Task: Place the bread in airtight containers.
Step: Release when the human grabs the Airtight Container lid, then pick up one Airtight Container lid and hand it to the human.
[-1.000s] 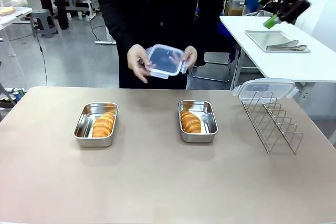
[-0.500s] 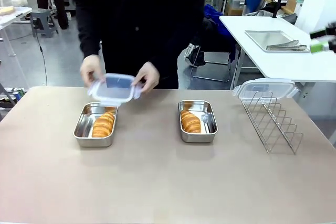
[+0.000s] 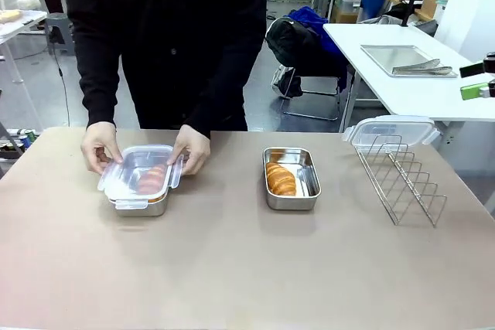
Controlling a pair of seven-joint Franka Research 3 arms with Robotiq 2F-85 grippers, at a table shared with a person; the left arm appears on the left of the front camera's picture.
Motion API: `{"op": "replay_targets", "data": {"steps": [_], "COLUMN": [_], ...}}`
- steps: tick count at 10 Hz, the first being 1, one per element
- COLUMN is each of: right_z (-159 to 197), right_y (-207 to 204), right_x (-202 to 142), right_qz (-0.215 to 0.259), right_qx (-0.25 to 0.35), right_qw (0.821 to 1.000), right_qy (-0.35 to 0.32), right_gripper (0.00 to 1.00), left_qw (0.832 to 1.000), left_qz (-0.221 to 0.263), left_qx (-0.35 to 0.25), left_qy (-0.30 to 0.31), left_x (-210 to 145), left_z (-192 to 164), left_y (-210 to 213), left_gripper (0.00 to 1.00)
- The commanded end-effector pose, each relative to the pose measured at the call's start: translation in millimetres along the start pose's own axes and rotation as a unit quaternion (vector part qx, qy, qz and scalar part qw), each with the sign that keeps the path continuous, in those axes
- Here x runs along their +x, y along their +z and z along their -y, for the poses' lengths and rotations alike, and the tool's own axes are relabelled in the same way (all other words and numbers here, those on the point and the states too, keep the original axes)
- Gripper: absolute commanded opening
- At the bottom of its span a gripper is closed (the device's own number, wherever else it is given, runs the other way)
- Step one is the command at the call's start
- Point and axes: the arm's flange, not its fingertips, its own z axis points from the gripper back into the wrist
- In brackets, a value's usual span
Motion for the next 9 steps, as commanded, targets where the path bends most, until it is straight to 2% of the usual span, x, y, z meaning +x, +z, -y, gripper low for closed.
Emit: {"op": "replay_targets", "data": {"steps": [1, 9], "right_z": [0.3, 0.3], "right_y": [0.8, 0.8], "right_x": [-10.4, -10.4], "right_qz": [0.003, 0.003], "right_qx": [0.001, 0.001], "right_qw": [1.000, 1.000], "right_qy": [-0.014, -0.014], "right_gripper": [1.00, 1.00], "left_qw": [1.000, 1.000], "left_qz": [0.012, 0.012], "left_qx": [-0.001, -0.001], "left_qy": [-0.010, -0.010], "left_x": [0.3, 0.3], "left_z": [0.9, 0.9], "left_y": [-0.8, -0.8], "left_gripper": [1.00, 1.00]}}
